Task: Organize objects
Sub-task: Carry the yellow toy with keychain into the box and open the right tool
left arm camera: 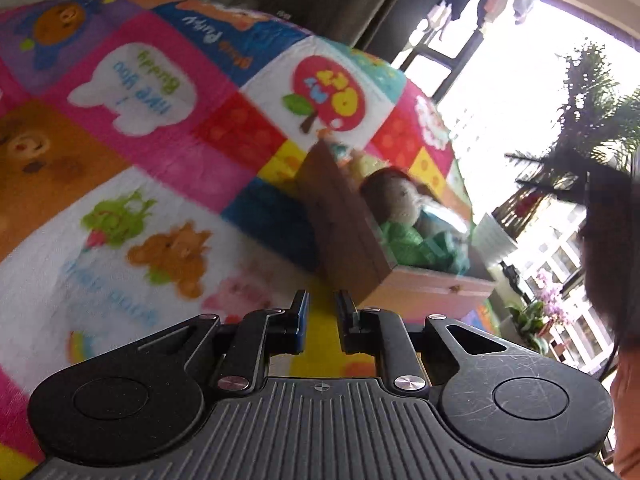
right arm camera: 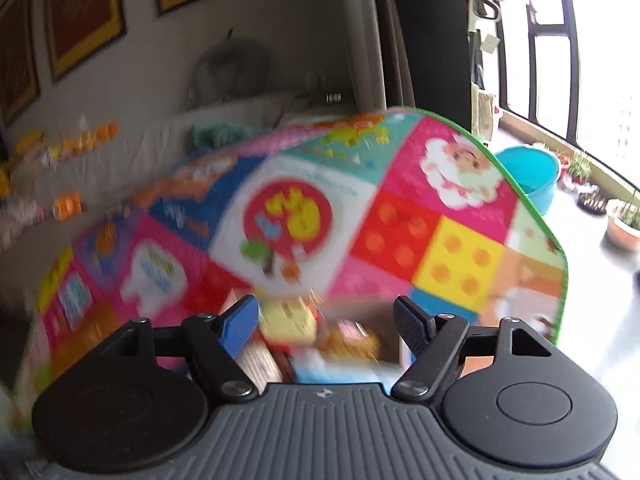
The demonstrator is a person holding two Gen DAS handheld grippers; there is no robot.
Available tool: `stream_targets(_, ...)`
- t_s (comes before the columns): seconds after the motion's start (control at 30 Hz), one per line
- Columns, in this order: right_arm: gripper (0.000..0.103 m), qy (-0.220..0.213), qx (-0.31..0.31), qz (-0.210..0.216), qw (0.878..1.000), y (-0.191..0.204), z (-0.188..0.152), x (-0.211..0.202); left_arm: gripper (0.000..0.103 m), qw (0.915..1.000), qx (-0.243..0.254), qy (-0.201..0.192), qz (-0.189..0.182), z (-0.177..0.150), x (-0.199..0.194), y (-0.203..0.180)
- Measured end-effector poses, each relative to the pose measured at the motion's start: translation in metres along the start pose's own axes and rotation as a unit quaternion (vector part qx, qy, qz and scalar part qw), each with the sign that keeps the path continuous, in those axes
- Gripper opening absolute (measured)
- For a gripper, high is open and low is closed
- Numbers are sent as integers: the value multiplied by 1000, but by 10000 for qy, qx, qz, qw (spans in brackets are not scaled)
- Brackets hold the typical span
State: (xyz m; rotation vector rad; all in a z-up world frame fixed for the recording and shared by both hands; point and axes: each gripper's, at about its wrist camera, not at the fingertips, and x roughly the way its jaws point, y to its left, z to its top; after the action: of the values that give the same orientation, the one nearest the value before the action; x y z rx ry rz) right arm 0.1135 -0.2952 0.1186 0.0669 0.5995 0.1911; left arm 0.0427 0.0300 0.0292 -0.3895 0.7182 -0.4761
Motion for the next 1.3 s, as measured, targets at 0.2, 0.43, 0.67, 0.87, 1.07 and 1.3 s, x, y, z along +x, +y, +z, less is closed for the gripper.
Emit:
stream_targets(0.2, 81, 281, -897, -136, 9955, -7, -81, -22, 16, 9997, 207, 69, 86, 30, 34, -37)
stream_targets(0.43, 81, 57, 163, 312, 9994, -24, -62, -27, 16, 9983, 473, -214, 248, 30, 52, -59)
stream_targets(0.67, 73, 616, 687, 463, 9947, 12, 5, 60, 24, 9995, 225, -208, 58, 12, 30, -27)
stream_targets(0.87, 74, 1166, 375, -229, 9922, 54, 19, 149, 24, 9978, 267, -574, -170, 11, -13, -14)
stream_targets(1.07, 56, 1572, 129, -435, 9865, 69, 14, 180, 24, 9966, 160, -795, -174, 11, -32, 6)
stream_targets(1.3, 55, 918, 135, -484, 9945, 69, 55, 123, 24, 9970, -289, -682, -243, 6, -22, 26)
